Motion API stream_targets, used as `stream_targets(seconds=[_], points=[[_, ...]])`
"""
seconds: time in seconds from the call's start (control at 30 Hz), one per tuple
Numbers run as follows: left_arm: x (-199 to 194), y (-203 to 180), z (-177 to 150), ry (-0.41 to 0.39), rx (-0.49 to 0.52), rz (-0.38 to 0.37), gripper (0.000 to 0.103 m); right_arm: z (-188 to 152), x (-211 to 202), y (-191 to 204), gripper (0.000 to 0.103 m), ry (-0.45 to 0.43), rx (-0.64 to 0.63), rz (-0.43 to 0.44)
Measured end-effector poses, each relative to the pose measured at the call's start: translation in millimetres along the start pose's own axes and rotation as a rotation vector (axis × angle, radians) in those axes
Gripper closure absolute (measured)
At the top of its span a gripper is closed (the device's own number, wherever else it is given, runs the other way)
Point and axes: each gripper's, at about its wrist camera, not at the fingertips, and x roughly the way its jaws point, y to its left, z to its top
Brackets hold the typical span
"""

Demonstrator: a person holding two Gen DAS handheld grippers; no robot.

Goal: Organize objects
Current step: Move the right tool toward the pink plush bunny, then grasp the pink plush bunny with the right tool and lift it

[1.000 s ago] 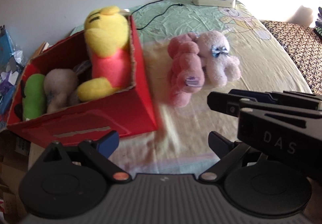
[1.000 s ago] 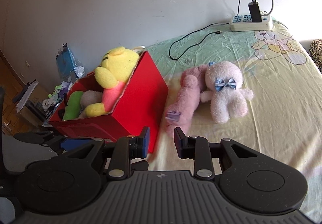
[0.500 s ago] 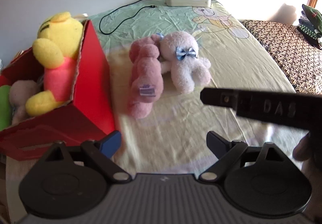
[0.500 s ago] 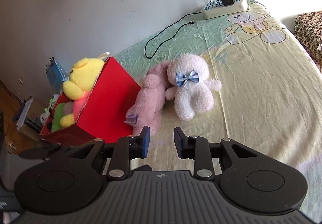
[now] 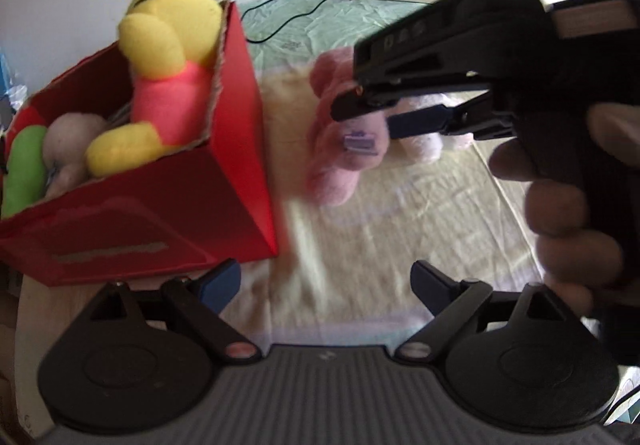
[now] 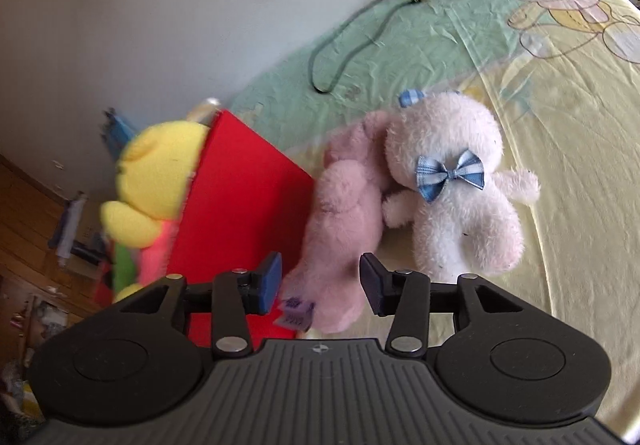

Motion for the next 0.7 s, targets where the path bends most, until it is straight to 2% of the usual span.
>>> stream_targets(seconds=[0.07,0.1,0.27,0.5,0.7], points=[[-0.7,4.8,-0.6,-0.003,-0.013,0.011,0.012,-0.6,8.7,-0.8,0.058,0.025,0.005,-0.002],[-1.0,6.1,-0.8,-0.004,-0.02,0.012,0.012,-1.2,10.3,-1.6,0.068,0.034,0.01,0.007],[-5.4,16.1,-1.1,-0.018,-0.052,-0.034,0.012,-2.3,-7.9,-3.8,0.071,0.037,0.02,0.047],[-18.6,8.1,-4.4,-0.049,-0.004,-0.162,0.01,-32.1,-47.7,-13.1,0.072,0.102,0.039,0.1],[-19.9,-9.8,-16.4,-0.016,0.06,-0.298,0.01,-58.9,-70.8,-24.6,0.072,0.136,0.06,0.104]])
